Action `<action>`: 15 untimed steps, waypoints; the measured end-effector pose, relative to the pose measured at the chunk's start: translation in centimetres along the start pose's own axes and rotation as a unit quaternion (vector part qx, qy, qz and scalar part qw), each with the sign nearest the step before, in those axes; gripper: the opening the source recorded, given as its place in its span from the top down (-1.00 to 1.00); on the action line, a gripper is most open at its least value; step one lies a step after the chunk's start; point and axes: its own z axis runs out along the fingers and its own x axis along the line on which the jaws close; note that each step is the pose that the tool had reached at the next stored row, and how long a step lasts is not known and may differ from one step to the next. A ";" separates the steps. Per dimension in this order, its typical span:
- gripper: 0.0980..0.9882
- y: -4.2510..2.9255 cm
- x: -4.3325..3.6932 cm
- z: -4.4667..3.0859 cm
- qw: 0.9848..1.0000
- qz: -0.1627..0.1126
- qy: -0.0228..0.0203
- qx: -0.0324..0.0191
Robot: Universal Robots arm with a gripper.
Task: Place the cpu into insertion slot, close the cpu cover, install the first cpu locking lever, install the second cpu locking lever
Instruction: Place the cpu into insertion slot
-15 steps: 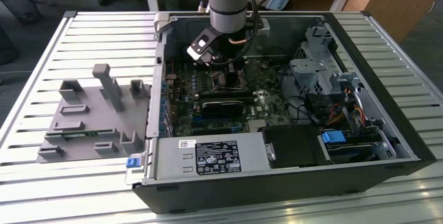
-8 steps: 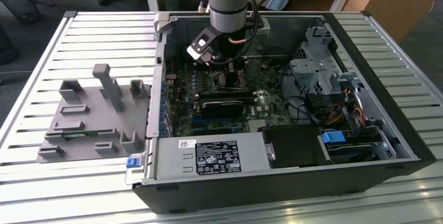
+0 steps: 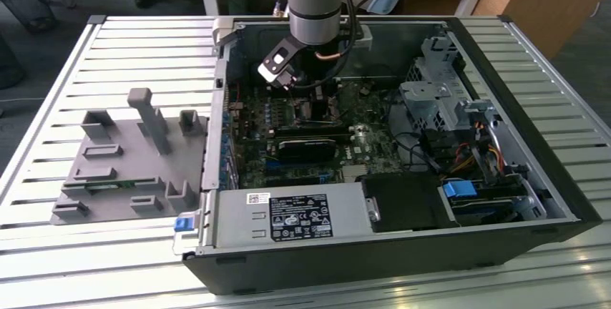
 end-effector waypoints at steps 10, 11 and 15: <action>-0.01 -0.01 0.01 0.13 1.000 0.000 0.000 0.000; -0.01 -0.01 0.01 0.13 1.000 0.000 0.000 0.000; -0.15 -0.01 0.00 0.10 1.000 0.000 0.000 0.000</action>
